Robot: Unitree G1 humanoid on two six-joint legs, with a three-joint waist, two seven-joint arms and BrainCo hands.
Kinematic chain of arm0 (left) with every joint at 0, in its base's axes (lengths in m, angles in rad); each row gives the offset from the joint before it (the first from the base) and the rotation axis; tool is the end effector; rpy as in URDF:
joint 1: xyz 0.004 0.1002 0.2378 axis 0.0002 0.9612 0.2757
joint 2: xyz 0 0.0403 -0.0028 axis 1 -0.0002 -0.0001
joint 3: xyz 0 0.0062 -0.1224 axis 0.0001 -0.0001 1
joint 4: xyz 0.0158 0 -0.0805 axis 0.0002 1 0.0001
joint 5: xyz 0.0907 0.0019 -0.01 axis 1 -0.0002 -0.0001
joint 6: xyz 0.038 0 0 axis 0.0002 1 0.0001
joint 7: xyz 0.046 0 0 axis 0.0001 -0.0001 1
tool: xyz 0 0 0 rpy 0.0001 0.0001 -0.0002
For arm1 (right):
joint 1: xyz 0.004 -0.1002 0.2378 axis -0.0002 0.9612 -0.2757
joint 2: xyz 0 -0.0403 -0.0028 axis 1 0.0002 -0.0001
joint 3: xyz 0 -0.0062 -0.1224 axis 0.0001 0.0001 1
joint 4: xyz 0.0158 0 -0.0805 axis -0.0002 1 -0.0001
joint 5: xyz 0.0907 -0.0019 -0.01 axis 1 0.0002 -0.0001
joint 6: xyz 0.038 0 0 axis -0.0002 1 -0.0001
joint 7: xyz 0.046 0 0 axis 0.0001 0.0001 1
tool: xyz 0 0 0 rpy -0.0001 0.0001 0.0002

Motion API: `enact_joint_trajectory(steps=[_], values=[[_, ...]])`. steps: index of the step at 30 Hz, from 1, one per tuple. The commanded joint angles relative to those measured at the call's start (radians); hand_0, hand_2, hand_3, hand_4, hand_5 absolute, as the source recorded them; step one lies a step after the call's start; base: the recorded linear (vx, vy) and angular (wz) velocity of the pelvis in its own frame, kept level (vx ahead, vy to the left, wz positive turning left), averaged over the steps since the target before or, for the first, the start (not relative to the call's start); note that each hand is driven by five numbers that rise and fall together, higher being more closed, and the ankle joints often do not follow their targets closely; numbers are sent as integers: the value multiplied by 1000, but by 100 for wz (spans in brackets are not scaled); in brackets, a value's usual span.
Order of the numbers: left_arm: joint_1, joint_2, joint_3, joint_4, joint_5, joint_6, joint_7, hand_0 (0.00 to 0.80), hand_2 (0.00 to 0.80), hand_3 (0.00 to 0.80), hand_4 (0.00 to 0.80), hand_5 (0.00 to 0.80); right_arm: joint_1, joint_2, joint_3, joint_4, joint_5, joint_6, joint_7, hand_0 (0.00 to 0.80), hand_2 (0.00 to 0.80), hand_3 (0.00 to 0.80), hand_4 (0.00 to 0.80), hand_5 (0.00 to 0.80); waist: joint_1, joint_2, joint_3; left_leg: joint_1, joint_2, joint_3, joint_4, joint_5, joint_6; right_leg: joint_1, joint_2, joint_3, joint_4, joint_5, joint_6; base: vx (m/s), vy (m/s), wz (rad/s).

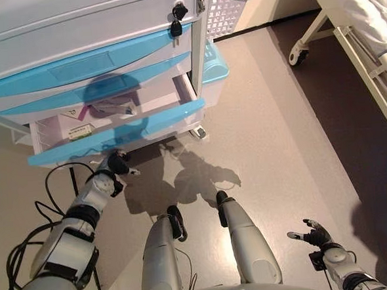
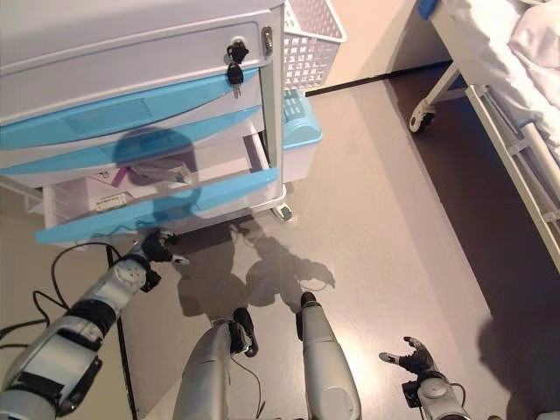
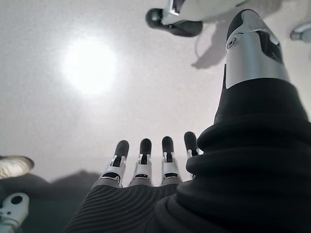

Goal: Open the drawer and pick up the medicine

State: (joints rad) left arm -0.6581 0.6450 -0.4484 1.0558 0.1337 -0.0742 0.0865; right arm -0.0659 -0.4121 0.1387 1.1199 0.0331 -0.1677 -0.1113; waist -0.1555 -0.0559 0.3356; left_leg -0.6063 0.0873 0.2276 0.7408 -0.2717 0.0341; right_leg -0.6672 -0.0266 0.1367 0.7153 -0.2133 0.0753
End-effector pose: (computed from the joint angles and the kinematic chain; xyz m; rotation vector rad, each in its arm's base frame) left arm 0.2934 0.2930 0.0519 0.9953 0.3710 0.0576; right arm 0.1173 -0.2794 -0.0906 -0.4718 0.8717 -0.1886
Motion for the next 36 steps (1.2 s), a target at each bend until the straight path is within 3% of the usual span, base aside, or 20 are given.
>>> enact_joint_trajectory(steps=[1,17,28,34,35,36], values=[[-97,57,51,16,-39,-27,33,0,0,0,0,0,53,-58,24,21,12,15,6,0,0,0,0,0,6,22,-57,90,-59,38,-45,-77,60,11,23,33,-77,54,-22,5,41,-30],[-258,198,59,104,-94,-37,47,0,0,0,0,0,58,-51,54,33,13,12,29,0,0,0,0,0,-1,22,-82,94,-47,72,-70,-76,62,-1,34,69,-112,73,-9,8,13,-9],[-353,246,-12,110,-43,-42,56,0,0,0,0,0,64,-55,78,38,6,10,35,0,0,0,0,0,0,28,-104,71,-53,53,-78,-68,62,-9,20,45,-115,76,-9,2,-4,0],[-347,223,-35,33,-55,-49,35,0,0,0,0,0,65,-58,73,35,-6,12,34,0,0,0,0,0,8,38,-113,94,-74,13,-141,-34,50,29,-2,2,-159,88,-6,11,-57,16],[-330,221,-28,-13,-83,-58,24,0,0,0,0,0,66,-60,70,32,-11,13,33,0,0,0,0,0,13,35,-118,86,-82,5,-176,13,50,32,-12,-13,-193,124,-11,13,-78,27],[-328,219,-28,-14,-83,-57,24,0,0,0,0,0,68,-60,69,33,-11,13,33,0,0,0,0,0,14,41,-117,98,-81,-6,-168,-17,44,42,-9,-14,-177,94,-7,-58,-162,42]])
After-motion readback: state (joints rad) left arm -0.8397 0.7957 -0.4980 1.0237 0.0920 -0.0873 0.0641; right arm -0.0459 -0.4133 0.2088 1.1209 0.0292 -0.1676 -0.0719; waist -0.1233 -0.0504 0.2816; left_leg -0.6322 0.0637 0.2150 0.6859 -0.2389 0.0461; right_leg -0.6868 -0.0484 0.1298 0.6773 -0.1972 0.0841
